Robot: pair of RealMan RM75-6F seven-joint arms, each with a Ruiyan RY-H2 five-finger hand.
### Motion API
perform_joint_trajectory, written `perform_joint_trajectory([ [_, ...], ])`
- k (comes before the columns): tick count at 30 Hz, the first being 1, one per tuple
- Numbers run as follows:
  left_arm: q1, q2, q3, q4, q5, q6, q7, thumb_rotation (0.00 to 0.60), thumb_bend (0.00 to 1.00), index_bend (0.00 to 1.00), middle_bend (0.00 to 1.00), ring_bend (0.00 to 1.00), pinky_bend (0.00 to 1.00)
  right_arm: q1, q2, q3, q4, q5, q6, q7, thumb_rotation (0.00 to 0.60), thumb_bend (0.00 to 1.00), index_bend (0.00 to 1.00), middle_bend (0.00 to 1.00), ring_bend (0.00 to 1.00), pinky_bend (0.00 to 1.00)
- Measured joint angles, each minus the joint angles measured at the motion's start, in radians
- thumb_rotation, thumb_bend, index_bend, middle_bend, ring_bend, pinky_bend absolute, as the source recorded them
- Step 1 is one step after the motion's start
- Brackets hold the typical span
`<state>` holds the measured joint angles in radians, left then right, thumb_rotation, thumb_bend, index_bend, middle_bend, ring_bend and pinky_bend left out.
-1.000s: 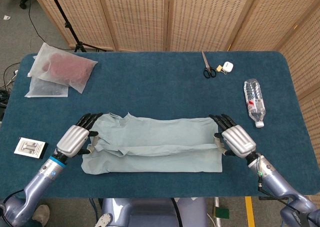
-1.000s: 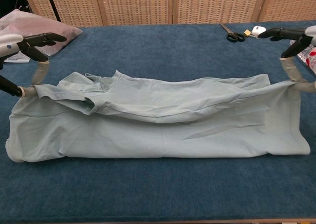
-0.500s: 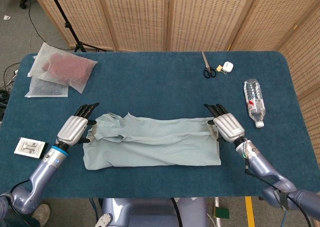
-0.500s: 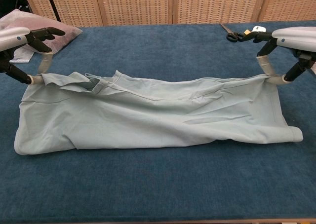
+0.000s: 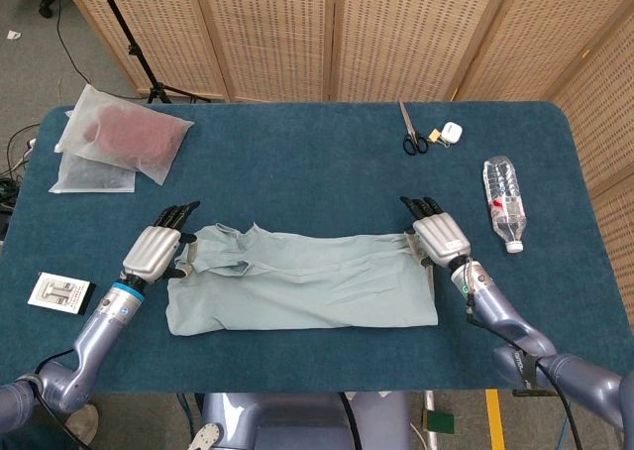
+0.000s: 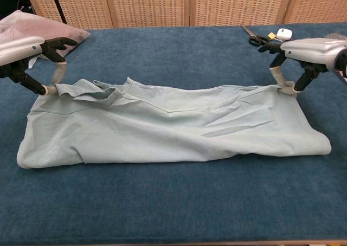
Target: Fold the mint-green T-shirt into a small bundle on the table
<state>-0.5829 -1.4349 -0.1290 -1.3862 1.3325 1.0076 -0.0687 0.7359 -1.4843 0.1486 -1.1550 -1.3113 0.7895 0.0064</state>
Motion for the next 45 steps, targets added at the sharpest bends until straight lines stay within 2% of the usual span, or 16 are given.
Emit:
perform_joint_trajectory([
  [4,-0.006,-0.009,-0.005,0.013,-0.010,-0.005,0.007,0.600,0.63,0.73,0.00,0.00,0.00,0.013,-0.023,0.008,0.037,0.023,-0.023,-0.001,0.600,0.50,0.66,0.00,0.00,0.00],
  [5,-0.007,-0.011,-0.006,0.014,-0.013,-0.006,0.009,0.600,0.63,0.73,0.00,0.00,0.00,0.016,-0.028,0.009,0.046,0.028,-0.029,-0.002,0.600,0.45,0.56,0.00,0.00,0.00],
  [7,-0.008,-0.013,-0.008,0.016,-0.018,-0.009,0.012,0.600,0.63,0.73,0.00,0.00,0.00,0.019,-0.034,0.009,0.059,0.034,-0.035,-0.009,0.600,0.31,0.30,0.00,0.00,0.00],
  [8,-0.010,-0.015,-0.009,0.018,-0.021,-0.012,0.014,0.600,0.63,0.73,0.00,0.00,0.00,0.020,-0.038,0.008,0.068,0.040,-0.039,-0.017,0.600,0.19,0.13,0.00,0.00,0.00],
  [9,-0.011,-0.017,-0.009,0.020,-0.023,-0.014,0.016,0.600,0.63,0.73,0.00,0.00,0.00,0.021,-0.041,0.008,0.074,0.045,-0.042,-0.024,0.600,0.08,0.03,0.00,0.00,0.00],
  [10,-0.012,-0.019,-0.010,0.022,-0.025,-0.015,0.018,0.600,0.63,0.73,0.00,0.00,0.00,0.021,-0.043,0.008,0.078,0.051,-0.044,-0.031,0.600,0.03,0.00,0.00,0.00,0.00],
  [13,-0.015,-0.024,-0.013,0.027,-0.032,-0.017,0.022,0.600,0.63,0.73,0.00,0.00,0.00,0.018,-0.052,0.014,0.087,0.063,-0.029,-0.042,0.600,0.00,0.00,0.00,0.00,0.00],
  [19,-0.019,-0.037,-0.024,0.054,-0.054,-0.020,0.026,0.600,0.63,0.73,0.00,0.00,0.00,-0.018,-0.047,0.032,0.080,0.063,0.095,-0.056,0.600,0.00,0.00,0.00,0.00,0.00],
  [25,-0.022,-0.050,-0.031,0.089,-0.071,-0.030,0.021,0.600,0.63,0.73,0.00,0.00,0.00,-0.080,0.039,0.028,-0.047,0.047,0.184,-0.065,0.600,0.00,0.00,0.00,0.00,0.00],
  [31,-0.032,-0.066,-0.035,0.120,-0.086,-0.052,0.019,0.600,0.63,0.73,0.00,0.00,0.00,-0.179,0.174,-0.018,-0.233,-0.003,0.286,-0.048,0.600,0.00,0.00,0.00,0.00,0.00],
  [35,-0.042,-0.079,-0.042,0.138,-0.101,-0.063,0.030,0.600,0.63,0.73,0.00,0.00,0.00,-0.268,0.278,-0.072,-0.354,-0.059,0.371,-0.019,0.600,0.00,0.00,0.00,0.00,0.00],
  [41,-0.059,-0.110,-0.053,0.178,-0.133,-0.086,0.057,0.600,0.63,0.73,0.00,0.00,0.00,-0.366,0.346,-0.136,-0.423,-0.127,0.470,0.033,0.600,0.00,0.00,0.00,0.00,0.00],
  [45,-0.069,-0.131,-0.058,0.205,-0.147,-0.093,0.082,0.600,0.63,0.73,0.00,0.00,0.00,-0.403,0.362,-0.150,-0.428,-0.160,0.511,0.069,0.600,0.00,0.00,0.00,0.00,0.00],
])
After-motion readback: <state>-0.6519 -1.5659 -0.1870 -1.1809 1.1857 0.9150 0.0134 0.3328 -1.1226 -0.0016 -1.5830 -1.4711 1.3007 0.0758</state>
